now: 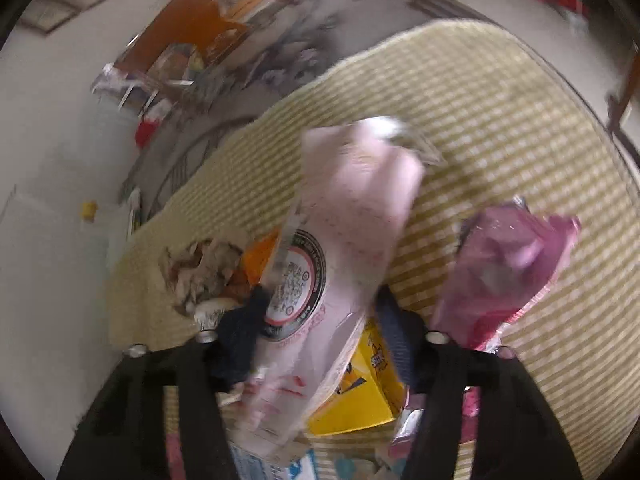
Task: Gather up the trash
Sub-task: 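Grasp the orange swirl-print snack bag with the left tool while the right tool grasps a pink-white tissue pack, then carry the snack bag and tissue pack to the red bin and release both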
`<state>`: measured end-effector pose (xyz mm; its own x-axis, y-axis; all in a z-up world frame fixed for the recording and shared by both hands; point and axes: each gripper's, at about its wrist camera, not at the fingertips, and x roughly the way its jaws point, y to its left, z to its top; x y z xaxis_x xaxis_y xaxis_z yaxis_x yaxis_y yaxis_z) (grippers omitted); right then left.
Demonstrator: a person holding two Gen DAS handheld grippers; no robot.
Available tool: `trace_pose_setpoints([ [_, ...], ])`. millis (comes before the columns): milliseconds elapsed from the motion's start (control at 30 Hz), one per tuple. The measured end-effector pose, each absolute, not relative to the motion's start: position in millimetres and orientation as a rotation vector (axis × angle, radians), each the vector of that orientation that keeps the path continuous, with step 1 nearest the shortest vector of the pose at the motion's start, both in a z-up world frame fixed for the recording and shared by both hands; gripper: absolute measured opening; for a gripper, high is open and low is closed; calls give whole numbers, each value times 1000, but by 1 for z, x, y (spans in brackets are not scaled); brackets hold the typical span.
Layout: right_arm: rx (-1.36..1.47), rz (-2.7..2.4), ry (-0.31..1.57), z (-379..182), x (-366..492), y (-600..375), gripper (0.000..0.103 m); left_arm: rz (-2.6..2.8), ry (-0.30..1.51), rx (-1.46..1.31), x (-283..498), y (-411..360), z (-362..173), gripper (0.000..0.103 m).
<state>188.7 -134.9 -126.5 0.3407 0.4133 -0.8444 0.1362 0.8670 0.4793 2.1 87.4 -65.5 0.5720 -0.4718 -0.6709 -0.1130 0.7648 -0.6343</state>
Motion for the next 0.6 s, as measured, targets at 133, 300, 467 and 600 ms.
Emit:
trace_pose_setpoints([
  [133,497,220,1145,-106,176,-141,36,-225,959,-682,2,87,-66,52],
  [300,505,281,1045,-70,155,-156,36,-215,962,-672,2,86,-66,52],
  [467,476,334,1003,-51,110,-184,36,-203,967,-658,1,83,-65,52],
  [600,448,326,1002,-52,73,-206,36,-192,970,-633,0,78,-63,52],
])
